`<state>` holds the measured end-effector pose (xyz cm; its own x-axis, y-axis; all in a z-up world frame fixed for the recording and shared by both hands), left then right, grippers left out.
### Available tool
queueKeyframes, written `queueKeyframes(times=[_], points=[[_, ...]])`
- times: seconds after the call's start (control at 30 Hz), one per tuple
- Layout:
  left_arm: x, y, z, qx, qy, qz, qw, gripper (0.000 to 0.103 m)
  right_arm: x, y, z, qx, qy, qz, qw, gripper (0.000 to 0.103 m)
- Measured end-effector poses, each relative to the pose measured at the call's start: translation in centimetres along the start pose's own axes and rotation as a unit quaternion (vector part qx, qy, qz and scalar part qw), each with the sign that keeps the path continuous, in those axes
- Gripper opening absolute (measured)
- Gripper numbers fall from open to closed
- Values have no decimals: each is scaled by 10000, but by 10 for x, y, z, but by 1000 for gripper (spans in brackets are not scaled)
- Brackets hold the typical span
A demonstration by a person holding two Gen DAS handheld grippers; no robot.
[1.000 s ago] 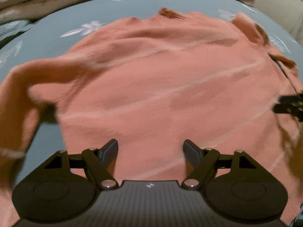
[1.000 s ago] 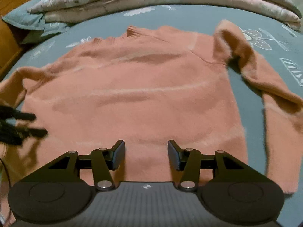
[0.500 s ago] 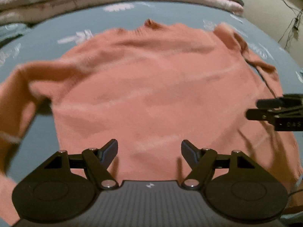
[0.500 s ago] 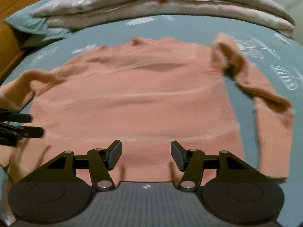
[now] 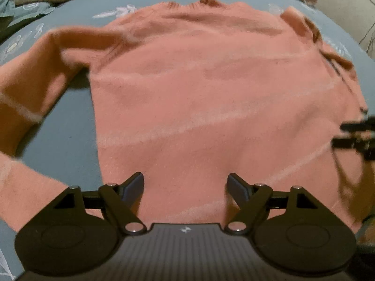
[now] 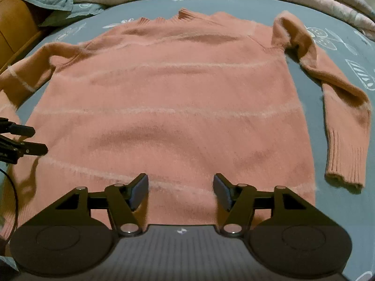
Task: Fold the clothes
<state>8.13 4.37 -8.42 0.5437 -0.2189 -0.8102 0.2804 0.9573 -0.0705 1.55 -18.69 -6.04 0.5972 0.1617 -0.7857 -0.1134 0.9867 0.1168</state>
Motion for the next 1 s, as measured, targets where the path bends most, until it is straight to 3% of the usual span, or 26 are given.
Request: queueKeyframes(times=[0.17,0.33,0.4,0.53,0.6,0.73,0.83,0.93,1.0], points=[[4,10,43,-54,-755,-35,9971,78,6,8,2,-89,65,30,9999,84],[46,34,72,-568,-818,-145,9949,78,7,8,4,-79,88,56,9999,86],[59,43,74,-721,-668,-67,9951,77,7,8,3,-63,77,54,9999,86],[56,58,62,-887,-733,-47,9933,78,8,11,1,-81,50,12,10000,87],[53,65,53,-839,-710,166,9938,78,9,11,2,-74,67,40,9999,90],[44,66,51,-629,-671,80,9957,77,12,12,4,-123,131,115,9998,95],[35,60,71,-424,-865,-2,9954,76,14,13,5,-201,158,128,9996,96],[22,65,107,-321,-1349,-224,9901,76,14,11,6,-153,146,146,9997,96],[19,72,139,-88,-1613,-57,9869,75,14,11,5,-137,131,144,9997,96]])
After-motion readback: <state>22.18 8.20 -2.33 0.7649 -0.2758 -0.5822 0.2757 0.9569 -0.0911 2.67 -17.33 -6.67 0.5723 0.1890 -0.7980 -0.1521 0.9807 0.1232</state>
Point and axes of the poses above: each gripper's, at about its wrist camera, not at the fingertips, and x roughly the way its jaws point, y to its left, z to its top, the point moved 1 cm from there along x, roughly the way its jaws point, and after that the axes turned 7 degrees about -y, right-handed, at the moved point
